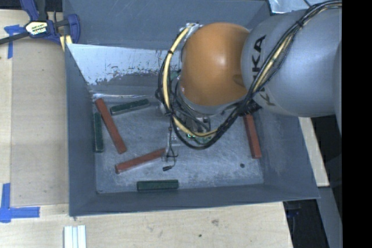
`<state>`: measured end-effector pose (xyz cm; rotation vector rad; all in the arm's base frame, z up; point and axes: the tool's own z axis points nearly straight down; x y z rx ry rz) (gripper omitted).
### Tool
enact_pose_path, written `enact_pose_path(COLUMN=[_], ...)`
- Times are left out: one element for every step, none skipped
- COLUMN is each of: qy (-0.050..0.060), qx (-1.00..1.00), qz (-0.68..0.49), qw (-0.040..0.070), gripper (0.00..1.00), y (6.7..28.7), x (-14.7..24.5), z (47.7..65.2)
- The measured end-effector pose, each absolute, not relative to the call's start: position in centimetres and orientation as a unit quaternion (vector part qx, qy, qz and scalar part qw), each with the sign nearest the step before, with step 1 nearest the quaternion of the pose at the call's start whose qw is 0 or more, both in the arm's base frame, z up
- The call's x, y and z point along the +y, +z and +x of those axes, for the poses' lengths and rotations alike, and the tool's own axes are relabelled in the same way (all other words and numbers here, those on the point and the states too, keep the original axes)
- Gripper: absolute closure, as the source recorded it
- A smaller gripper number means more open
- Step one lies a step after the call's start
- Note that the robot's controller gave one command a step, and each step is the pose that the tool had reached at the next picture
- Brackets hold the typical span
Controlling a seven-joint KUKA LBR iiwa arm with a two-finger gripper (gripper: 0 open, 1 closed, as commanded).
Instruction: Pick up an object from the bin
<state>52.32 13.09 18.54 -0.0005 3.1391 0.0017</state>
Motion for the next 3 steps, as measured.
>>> enact_pose_path(qy=[0.001,0.0,0.0], qx=[1.0,0.998,0.986], qz=[0.001,-0.058,-0.166], qw=[0.001,0.003,0.0], gripper=[0.0,0.0,0.0], y=[18.6,12.5,11.5], x=[13.1,14.8,16.2], z=[52.3,51.7,50.9])
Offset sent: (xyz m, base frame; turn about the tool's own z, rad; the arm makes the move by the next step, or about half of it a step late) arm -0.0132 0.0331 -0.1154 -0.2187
